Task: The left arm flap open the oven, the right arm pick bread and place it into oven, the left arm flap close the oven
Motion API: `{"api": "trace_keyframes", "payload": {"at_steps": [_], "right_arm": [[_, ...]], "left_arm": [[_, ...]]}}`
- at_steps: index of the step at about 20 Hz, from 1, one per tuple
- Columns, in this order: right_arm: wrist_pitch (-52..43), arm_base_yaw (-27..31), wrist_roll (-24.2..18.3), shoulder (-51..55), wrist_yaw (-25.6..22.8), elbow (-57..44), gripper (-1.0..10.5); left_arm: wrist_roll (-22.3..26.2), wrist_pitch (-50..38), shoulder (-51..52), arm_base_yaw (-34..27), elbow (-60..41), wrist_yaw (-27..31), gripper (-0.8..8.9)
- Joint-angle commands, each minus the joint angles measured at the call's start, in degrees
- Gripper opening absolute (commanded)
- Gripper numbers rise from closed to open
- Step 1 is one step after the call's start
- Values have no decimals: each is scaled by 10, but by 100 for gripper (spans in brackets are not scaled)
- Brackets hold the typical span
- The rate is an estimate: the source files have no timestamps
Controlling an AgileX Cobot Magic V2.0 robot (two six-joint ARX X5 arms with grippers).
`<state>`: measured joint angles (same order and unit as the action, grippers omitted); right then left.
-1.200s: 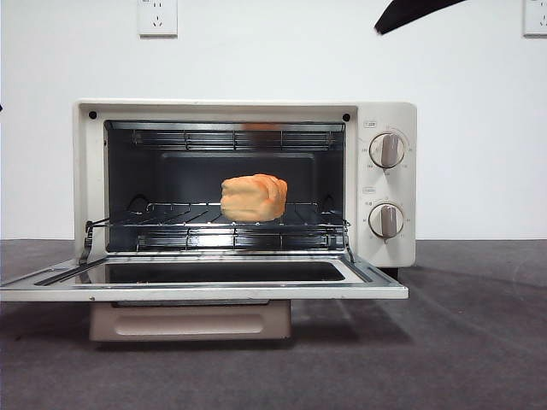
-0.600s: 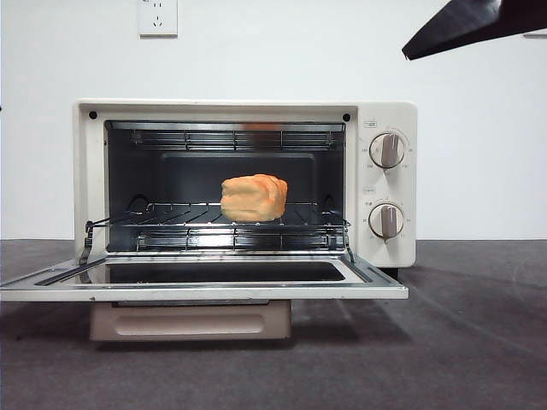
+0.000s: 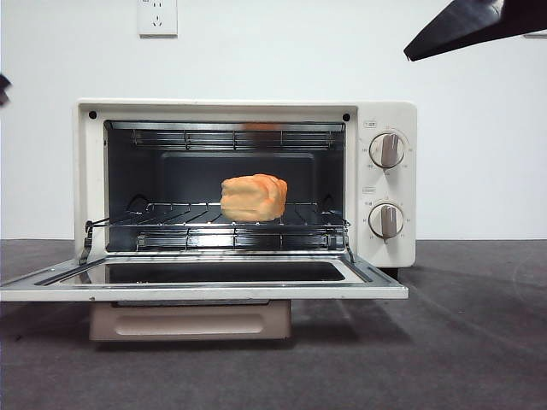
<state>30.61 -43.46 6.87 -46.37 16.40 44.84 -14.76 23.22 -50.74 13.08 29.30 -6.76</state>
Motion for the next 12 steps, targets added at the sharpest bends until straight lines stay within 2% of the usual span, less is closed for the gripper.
{"api": "trace_keyframes", "payload": {"at_steps": [1, 6, 12], "right_arm": [[-4, -5, 4, -2, 1, 5, 431], [-1, -5, 4, -2, 1, 5, 431], [-2, -5, 3, -2, 0, 5, 431]], "left_arm": [[-3, -46, -44, -14, -1, -20, 14], [8, -111, -146, -68, -1, -90, 14], [43, -155, -237, -121, -1, -227, 14]]}}
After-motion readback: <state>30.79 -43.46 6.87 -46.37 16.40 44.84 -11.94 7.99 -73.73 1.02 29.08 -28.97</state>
